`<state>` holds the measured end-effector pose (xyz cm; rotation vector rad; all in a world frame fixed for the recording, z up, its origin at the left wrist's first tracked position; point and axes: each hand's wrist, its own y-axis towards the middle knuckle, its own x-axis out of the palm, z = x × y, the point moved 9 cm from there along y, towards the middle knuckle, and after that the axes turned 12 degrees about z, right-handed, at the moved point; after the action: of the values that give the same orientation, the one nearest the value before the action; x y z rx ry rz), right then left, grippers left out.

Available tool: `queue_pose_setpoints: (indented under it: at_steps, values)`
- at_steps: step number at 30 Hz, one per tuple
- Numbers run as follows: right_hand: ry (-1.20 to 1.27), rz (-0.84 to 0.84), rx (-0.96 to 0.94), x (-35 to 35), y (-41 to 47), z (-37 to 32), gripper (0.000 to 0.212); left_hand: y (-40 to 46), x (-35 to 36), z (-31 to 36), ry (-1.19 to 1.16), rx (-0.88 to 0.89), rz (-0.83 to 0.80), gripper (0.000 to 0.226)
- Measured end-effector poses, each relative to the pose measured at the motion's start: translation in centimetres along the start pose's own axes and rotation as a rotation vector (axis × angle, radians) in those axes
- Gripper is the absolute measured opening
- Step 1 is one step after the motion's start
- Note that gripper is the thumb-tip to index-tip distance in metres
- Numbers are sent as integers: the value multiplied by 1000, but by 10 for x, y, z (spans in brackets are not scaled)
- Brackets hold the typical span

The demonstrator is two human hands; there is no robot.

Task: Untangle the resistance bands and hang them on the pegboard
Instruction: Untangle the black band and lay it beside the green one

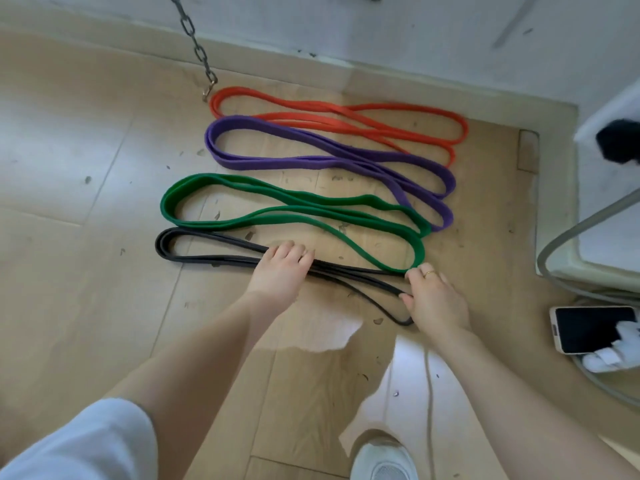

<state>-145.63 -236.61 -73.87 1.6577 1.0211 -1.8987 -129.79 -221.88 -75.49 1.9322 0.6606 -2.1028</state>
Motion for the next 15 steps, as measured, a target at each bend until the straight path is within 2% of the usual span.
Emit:
queue_pose_setpoints:
  at_steps: [3, 7, 10, 15]
  values:
    - [43, -71, -98, -34, -22, -22, 26, -34, -31, -24, -40, -56, -48, 42]
    - [216, -81, -191, -101, -62, -54, 25, -90, -94, -39, -180, -175, -42, 49]
    - [389, -25, -185, -143, -94, -67, 26, -127, -139, -36, -237, -237, 54, 49]
    - [518, 38, -189, -161, -119, -74, 25, -159, -175, -25, -335, -349, 207, 44]
